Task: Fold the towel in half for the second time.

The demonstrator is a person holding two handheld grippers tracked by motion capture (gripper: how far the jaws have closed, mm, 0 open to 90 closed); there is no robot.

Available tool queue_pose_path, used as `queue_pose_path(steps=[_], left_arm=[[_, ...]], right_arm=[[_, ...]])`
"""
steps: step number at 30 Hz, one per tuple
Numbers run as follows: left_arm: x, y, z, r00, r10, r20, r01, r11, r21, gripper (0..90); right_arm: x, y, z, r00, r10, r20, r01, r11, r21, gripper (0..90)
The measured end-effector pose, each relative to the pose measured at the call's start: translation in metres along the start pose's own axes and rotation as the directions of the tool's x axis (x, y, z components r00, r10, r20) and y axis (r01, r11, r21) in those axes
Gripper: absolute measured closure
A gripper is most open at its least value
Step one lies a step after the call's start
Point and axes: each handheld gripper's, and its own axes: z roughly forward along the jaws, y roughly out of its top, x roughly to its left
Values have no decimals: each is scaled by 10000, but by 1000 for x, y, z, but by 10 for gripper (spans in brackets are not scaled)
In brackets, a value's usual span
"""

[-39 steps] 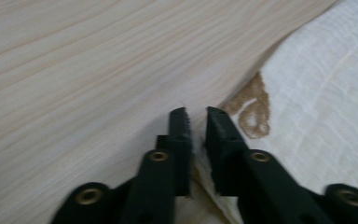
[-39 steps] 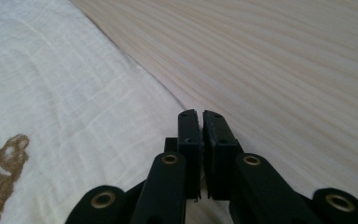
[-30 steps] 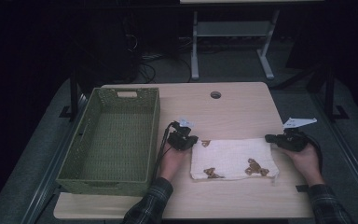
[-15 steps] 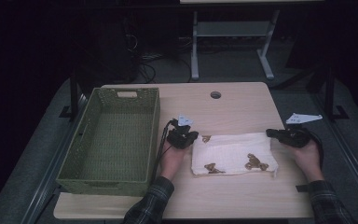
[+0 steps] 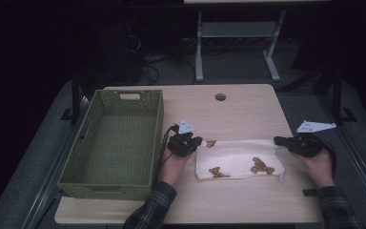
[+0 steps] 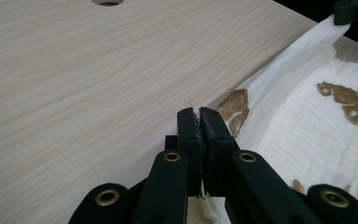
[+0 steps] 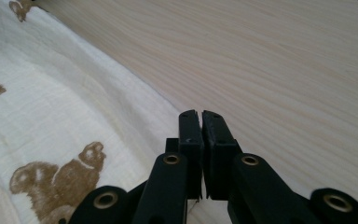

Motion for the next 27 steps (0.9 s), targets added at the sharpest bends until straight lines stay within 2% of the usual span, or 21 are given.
queue_pose_path(steps=[7,10,11,14,19,27], left_arm=[[-6,-2,-7,9994,346,84,-347,9993,99,873],[-8,-4,-10,9996,265,125,-266,9996,84,873],[-8,-4,-11,9992,372,156,-375,9992,132,872],[-11,-6,-13,9994,284,205,-287,9995,157,873],[-19,-9,-17,9988,393,280,-398,9990,189,873],[-28,-20,-20,9976,487,499,-516,9970,578,872]], right_arm=[[6,-2,-10,9998,114,-156,-117,9998,-179,870],[8,-4,-12,9997,79,-213,-81,9999,-129,869],[9,-5,-12,9997,70,-219,-73,9999,-123,869],[13,-7,-14,9997,17,-243,-17,10000,-14,870],[19,-12,-20,9997,-49,-222,51,9999,99,869],[31,-22,-32,9993,-166,-334,178,9992,344,869]])
